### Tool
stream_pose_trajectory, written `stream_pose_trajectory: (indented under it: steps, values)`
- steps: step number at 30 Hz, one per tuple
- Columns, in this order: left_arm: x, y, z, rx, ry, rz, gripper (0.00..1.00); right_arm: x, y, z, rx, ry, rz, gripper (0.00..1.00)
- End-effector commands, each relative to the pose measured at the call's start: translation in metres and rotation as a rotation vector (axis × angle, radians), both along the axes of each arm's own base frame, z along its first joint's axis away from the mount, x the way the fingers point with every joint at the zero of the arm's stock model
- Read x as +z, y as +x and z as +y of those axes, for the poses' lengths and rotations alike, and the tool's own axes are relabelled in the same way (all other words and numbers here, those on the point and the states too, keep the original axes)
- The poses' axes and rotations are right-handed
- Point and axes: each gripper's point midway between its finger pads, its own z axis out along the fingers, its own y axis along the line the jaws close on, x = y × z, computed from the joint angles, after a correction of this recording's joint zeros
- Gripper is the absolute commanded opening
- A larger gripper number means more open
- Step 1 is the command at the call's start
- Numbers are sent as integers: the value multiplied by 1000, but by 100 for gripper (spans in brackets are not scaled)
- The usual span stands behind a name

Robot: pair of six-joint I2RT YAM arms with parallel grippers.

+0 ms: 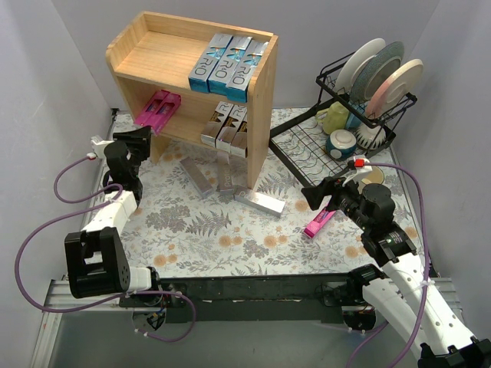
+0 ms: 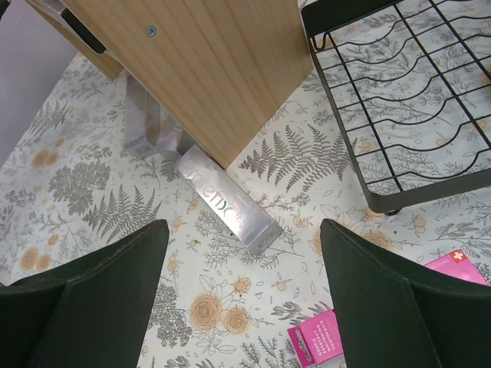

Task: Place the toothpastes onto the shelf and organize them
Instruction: Adjust the toothpaste on the shelf.

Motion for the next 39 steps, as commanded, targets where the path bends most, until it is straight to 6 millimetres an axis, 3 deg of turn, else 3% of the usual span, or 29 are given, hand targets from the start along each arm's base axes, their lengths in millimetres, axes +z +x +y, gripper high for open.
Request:
stream_pose_trajectory:
  steps: [1, 2, 13, 15, 22, 26, 27, 28, 31, 32, 34, 35, 39]
  values:
    - [14, -1, 12, 51, 10, -30, 45, 4, 1, -1, -2, -12, -25, 88]
    - [15, -1, 11, 51, 11, -31, 57, 4, 1, -1, -2, -12, -25, 88]
    - [43, -34, 18, 90, 163, -9, 98, 9, 0, -12, -51, -42, -14, 89]
    - [57, -45, 19, 91, 242, -17, 98, 10, 0, -18, -80, -54, 1, 90]
    - [67, -84, 22, 118, 469, 118, 98, -14, 5, -36, -200, -123, 156, 97]
    - [69, -107, 8, 79, 673, 161, 98, -29, 8, -44, -263, -154, 251, 98]
    - [73, -118, -4, 35, 746, 144, 98, -37, 9, -45, -274, -163, 285, 99]
    - [65, -123, -14, -8, 783, 145, 98, -41, 10, -45, -280, -169, 299, 98]
    - [65, -147, -28, -64, 870, 83, 98, -53, 14, -48, -318, -176, 357, 99]
    - [49, -151, -31, -94, 890, 97, 98, -56, 17, -52, -345, -181, 368, 99]
    - [46, -163, -40, -136, 937, 58, 98, -68, 20, -58, -393, -189, 409, 99]
    - [30, -165, -43, -163, 950, 77, 98, -71, 23, -64, -426, -198, 414, 98]
    - [9, -173, -58, -239, 979, 40, 98, -92, 32, -69, -452, -195, 472, 93]
